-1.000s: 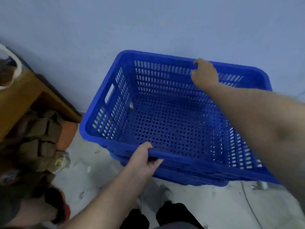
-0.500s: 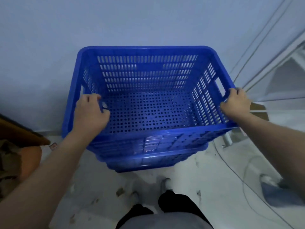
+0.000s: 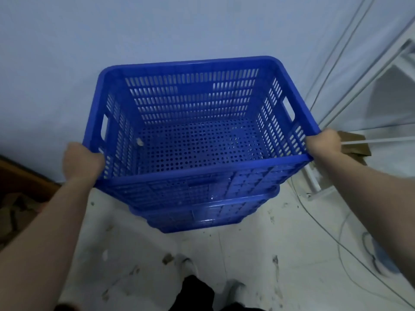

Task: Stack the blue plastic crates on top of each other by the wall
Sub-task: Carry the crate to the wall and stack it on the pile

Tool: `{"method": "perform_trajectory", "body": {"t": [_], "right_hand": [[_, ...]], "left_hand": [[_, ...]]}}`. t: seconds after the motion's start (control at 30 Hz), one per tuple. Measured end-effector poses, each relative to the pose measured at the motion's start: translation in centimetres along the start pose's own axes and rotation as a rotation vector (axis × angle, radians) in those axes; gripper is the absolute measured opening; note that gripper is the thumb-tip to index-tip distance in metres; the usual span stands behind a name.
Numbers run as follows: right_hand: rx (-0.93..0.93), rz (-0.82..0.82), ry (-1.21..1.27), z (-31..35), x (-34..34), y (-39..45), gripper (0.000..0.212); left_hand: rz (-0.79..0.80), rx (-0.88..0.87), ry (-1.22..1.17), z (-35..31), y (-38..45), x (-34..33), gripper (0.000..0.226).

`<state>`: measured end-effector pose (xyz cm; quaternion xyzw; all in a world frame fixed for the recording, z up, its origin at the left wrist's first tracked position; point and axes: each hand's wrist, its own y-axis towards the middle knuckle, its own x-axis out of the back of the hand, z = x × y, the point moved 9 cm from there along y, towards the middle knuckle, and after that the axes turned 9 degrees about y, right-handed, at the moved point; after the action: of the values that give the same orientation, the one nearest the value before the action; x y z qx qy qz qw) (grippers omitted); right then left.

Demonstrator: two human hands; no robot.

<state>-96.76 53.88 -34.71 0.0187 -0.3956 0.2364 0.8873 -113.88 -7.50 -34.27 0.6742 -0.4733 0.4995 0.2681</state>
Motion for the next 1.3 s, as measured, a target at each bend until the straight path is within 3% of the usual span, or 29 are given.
{"method": "perform_trajectory", "body": {"t": [0.2, 0.53, 0.7, 0.93, 1.3], "right_hand": [[-0.075, 0.066, 0.289, -0.5, 0.1, -0.2, 0.017], [-0.025, 0.005, 0.279, -1.0, 4.3, 0.8, 0.019], [-0.078, -0.005, 0.289, -3.1, 3.8, 0.9, 0.017], [-0.032, 0.015, 0.283, -1.7, 2.2, 0.5, 0.014], [-0.04, 0.0, 0.31, -1.0, 2.4, 0.1, 0.017]], "left_hand": [[0.055, 0.036, -0.046, 0.7, -0.6, 0.4, 0.039], [0.047, 0.044, -0.143, 0.1, -3.8, -0.1, 0.039], [0.066, 0.004, -0.113, -1.6, -3.3, -0.9, 0.034], [0.04, 0.091, -0.133, 1.2, -1.5, -1.4, 0.038], [0.008, 0.088, -0.133, 1.1, -1.1, -0.6, 0.04]]}}
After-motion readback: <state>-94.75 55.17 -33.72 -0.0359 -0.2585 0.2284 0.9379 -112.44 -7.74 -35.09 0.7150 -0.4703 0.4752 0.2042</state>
